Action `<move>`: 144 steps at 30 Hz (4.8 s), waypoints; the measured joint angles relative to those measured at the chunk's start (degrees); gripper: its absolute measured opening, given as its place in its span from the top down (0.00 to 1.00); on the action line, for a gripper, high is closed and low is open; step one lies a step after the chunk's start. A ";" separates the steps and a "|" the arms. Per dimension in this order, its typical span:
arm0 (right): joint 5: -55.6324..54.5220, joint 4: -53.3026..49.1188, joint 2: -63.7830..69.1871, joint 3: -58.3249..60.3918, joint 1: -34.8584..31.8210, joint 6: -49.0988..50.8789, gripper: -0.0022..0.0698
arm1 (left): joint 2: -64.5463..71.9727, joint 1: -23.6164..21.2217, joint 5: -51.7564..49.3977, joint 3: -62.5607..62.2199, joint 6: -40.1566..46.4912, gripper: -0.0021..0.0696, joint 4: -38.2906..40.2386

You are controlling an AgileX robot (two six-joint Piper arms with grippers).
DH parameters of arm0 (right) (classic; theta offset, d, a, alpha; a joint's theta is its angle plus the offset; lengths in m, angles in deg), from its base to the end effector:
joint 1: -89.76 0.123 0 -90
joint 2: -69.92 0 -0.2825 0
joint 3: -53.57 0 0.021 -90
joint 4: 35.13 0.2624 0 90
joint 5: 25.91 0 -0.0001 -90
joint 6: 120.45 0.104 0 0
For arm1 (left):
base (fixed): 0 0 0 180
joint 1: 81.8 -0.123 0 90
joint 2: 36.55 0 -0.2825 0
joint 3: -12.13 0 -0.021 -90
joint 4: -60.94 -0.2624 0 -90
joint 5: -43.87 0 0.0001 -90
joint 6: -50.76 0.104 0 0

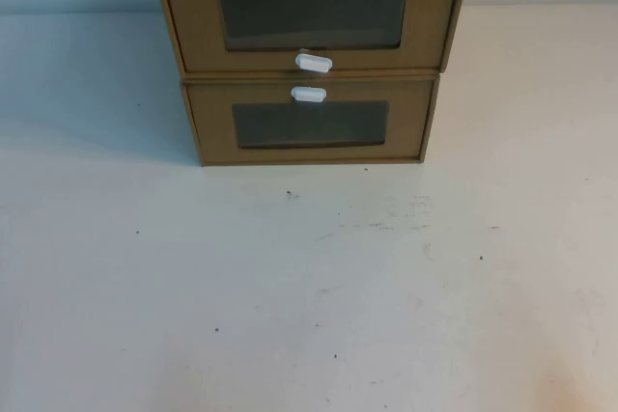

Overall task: Open the shoe box
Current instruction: 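Pull the top drawer of the cardboard box fully open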

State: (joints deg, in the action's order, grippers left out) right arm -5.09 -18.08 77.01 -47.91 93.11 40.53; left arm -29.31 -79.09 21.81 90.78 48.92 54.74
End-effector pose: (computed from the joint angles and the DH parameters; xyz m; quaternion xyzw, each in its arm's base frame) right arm 0.0785 0.0155 0.1710 -0.0757 0.7924 0.0433 0.6037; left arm 0.0790 0.0005 0.1664 0.0347 0.8073 0.0226 0.5886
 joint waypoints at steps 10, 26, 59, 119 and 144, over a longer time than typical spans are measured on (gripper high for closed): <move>0.00 0.00 0.00 0.00 0.00 0.00 0.99 | 0.00 0.00 0.00 0.00 0.00 0.98 0.00; 0.00 0.00 0.00 0.00 0.00 0.00 0.99 | 0.00 0.00 0.00 0.00 0.00 0.98 0.00; 0.00 0.00 0.00 0.00 0.00 0.00 0.99 | 0.00 0.00 8.22 0.00 -8.00 0.98 0.16; 0.00 0.00 0.00 0.00 0.00 0.00 0.99 | 58.93 21.11 -17.05 -58.79 10.43 0.98 13.97; 0.00 0.00 0.00 0.00 0.00 0.00 0.99 | 110.55 21.21 -35.82 -129.75 29.25 0.98 28.19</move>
State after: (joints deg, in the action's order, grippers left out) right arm -5.09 -18.08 77.01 -47.91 93.11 40.53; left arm 81.24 -57.88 -14.01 -38.97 78.16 82.93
